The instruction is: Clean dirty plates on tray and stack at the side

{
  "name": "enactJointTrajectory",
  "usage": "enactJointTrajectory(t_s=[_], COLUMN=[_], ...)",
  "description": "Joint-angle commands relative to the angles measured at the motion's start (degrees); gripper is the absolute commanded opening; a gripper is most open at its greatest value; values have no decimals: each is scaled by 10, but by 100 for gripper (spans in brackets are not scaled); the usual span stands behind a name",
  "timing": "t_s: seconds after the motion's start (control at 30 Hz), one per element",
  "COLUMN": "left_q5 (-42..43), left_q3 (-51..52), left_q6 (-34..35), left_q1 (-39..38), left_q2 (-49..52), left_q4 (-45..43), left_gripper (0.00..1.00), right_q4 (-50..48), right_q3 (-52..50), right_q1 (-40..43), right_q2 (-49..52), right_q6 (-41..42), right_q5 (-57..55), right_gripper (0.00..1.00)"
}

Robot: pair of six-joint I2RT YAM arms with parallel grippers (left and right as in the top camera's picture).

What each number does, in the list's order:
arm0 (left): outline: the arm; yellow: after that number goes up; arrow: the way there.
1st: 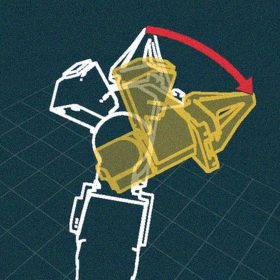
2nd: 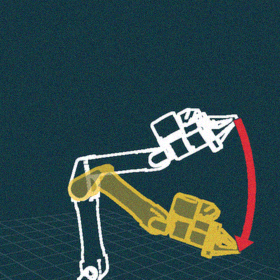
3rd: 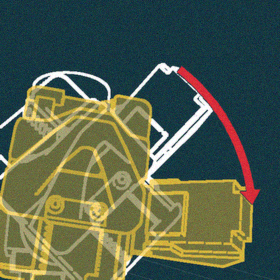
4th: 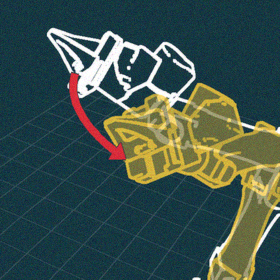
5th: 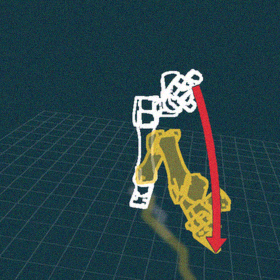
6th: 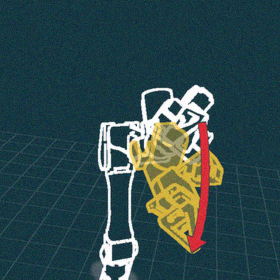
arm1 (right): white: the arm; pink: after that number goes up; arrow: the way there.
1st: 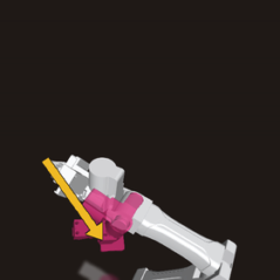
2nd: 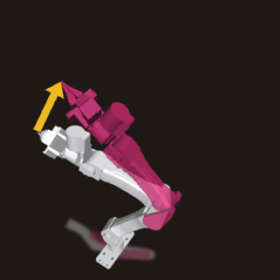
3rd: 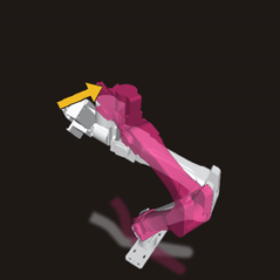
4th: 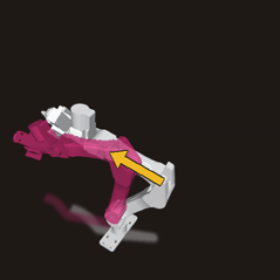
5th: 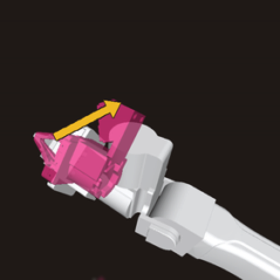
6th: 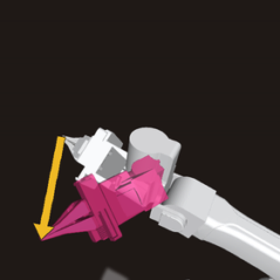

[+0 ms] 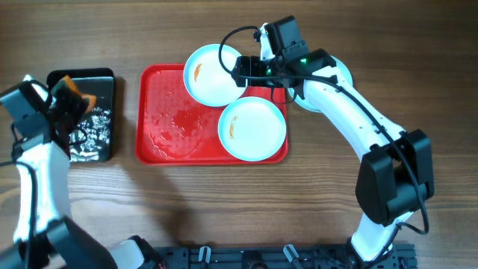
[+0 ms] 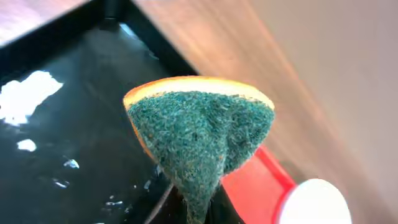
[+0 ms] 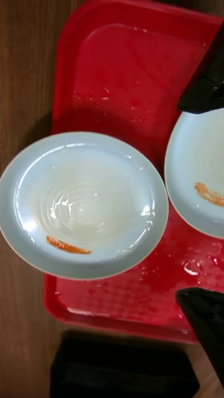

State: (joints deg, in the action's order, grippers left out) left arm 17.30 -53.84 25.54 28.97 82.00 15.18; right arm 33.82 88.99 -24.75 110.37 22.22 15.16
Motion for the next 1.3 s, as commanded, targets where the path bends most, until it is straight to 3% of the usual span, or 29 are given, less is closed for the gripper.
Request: enactJointTrajectory(t_s=[0.0, 0.3, 0.5, 0.67, 0.8, 1.03, 1.27], left_q5=[56, 56, 56, 56, 56, 56, 56], left_q3=[-3, -3, -3, -3, -3, -3, -3], left_q6=[-12, -11, -11, -12, -12, -12, -12], left_q1=[1, 1, 1, 1, 1, 1, 1], left_q2=[-7, -1, -1, -1, -1, -1, -1], left_q4=[26, 46, 53, 57, 63, 65, 65], left_gripper=[4, 4, 4, 4, 4, 4, 4], right_q4=[19, 97, 240, 223, 170, 150, 143], right_q3=[10, 106, 259, 304, 304, 303, 302], right_q1=[2, 12, 12, 13, 12, 12, 11], right_q2=[23, 99, 195, 233, 252, 280, 306], right_q6=[-31, -83, -102, -95, -52, -39, 5], right_q5=[-21, -2, -4, -7, -55, -79, -55], right_gripper=[90, 91, 93, 92, 78, 77, 57])
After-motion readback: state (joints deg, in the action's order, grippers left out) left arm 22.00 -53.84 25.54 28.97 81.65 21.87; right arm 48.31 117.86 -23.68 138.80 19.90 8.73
